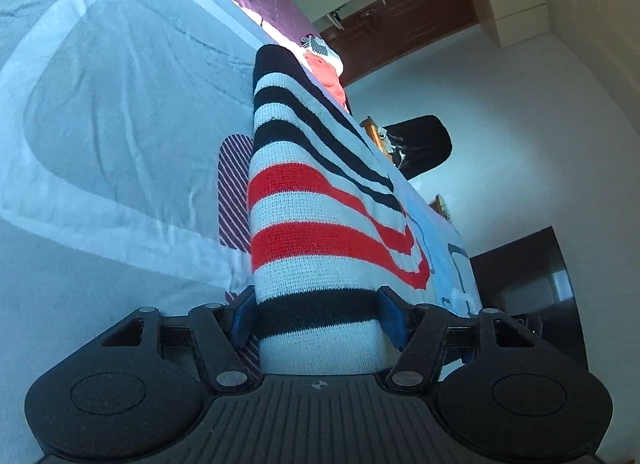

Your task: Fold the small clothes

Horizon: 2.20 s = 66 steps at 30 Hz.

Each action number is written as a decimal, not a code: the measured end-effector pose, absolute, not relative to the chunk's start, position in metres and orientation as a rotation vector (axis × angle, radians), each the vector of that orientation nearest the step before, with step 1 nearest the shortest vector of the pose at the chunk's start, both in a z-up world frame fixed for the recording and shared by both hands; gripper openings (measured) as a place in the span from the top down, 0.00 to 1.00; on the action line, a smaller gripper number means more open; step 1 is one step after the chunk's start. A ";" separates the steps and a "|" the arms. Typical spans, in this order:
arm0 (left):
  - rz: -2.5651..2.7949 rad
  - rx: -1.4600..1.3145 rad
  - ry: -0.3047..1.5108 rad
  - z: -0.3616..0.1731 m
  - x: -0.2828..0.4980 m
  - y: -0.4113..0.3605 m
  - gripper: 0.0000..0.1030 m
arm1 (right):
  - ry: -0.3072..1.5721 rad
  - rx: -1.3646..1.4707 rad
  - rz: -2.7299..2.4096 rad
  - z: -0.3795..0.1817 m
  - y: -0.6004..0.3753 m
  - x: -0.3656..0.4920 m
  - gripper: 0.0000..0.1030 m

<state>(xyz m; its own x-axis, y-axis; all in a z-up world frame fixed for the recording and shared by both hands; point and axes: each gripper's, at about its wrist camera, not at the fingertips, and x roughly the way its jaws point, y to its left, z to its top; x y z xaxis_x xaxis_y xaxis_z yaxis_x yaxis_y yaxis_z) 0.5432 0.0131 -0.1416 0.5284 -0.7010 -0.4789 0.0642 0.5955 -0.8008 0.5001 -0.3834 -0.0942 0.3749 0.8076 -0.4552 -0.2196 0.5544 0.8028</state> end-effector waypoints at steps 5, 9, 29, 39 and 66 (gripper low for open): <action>-0.520 -0.793 0.894 -0.140 0.553 0.005 0.39 | 0.968 0.664 0.805 -0.095 -0.364 0.517 0.56; -0.494 -0.766 0.864 -0.139 0.558 -0.005 0.45 | 0.950 0.630 0.812 -0.091 -0.362 0.516 0.59; -0.436 -0.731 0.642 -0.052 0.465 0.180 0.56 | 0.827 0.488 0.921 -0.006 -0.188 0.467 0.64; -0.238 -0.846 0.773 -0.129 0.410 0.284 0.49 | 1.031 0.574 0.874 -0.089 -0.088 0.461 0.62; -0.076 -0.466 0.734 -0.094 0.273 0.234 0.48 | 0.906 0.210 0.505 -0.029 -0.097 0.326 0.85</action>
